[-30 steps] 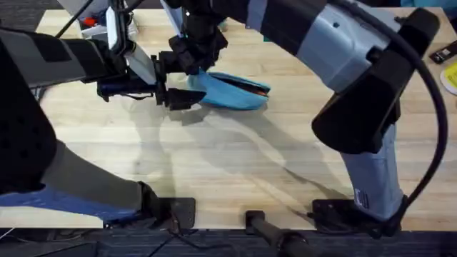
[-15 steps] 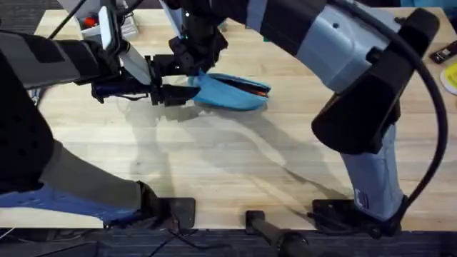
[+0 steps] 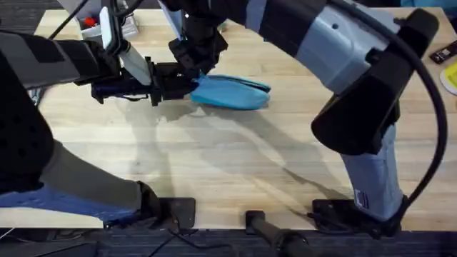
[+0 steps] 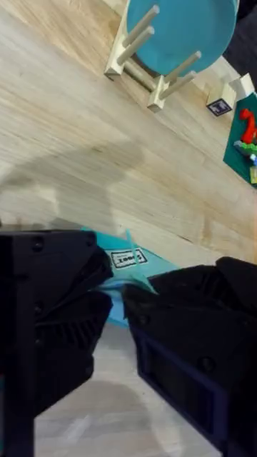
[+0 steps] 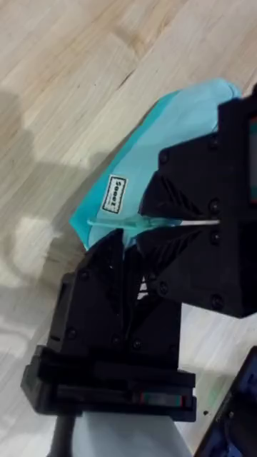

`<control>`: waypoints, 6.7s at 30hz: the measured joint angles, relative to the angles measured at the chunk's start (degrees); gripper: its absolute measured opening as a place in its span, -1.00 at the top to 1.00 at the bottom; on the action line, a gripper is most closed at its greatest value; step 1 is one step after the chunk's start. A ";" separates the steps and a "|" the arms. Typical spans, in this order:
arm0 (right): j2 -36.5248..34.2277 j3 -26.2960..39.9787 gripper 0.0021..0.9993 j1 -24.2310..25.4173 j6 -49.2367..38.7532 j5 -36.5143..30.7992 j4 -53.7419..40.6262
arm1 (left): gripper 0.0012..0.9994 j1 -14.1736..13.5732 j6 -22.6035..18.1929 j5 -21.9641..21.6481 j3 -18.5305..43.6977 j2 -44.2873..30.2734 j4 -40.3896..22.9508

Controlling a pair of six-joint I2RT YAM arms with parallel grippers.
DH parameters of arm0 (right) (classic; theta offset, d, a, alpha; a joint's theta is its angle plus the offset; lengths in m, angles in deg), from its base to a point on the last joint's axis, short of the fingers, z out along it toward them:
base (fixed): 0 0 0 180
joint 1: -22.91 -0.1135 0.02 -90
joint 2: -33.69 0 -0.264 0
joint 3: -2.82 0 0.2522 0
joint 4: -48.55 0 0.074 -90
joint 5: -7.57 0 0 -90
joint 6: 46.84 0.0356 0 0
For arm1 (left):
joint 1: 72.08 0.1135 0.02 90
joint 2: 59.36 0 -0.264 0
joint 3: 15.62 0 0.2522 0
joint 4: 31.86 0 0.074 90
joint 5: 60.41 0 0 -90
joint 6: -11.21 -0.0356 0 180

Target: Unzip the bag, pick up the pens from the table one at a time and place them inside, then zip the bag closed.

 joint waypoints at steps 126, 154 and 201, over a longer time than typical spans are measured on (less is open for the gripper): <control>-4.35 9.62 0.94 18.88 -3.15 -0.94 -20.13 | 0.92 2.08 0.00 -2.82 -0.81 0.00 -3.19; -4.33 9.62 -0.99 24.02 -2.47 -2.91 -20.15 | 0.92 2.08 0.00 -3.23 -0.81 0.00 -3.20; 16.39 -7.19 -0.99 15.35 6.27 0.20 -20.15 | 0.92 2.08 0.00 -3.34 -0.81 -0.01 -3.21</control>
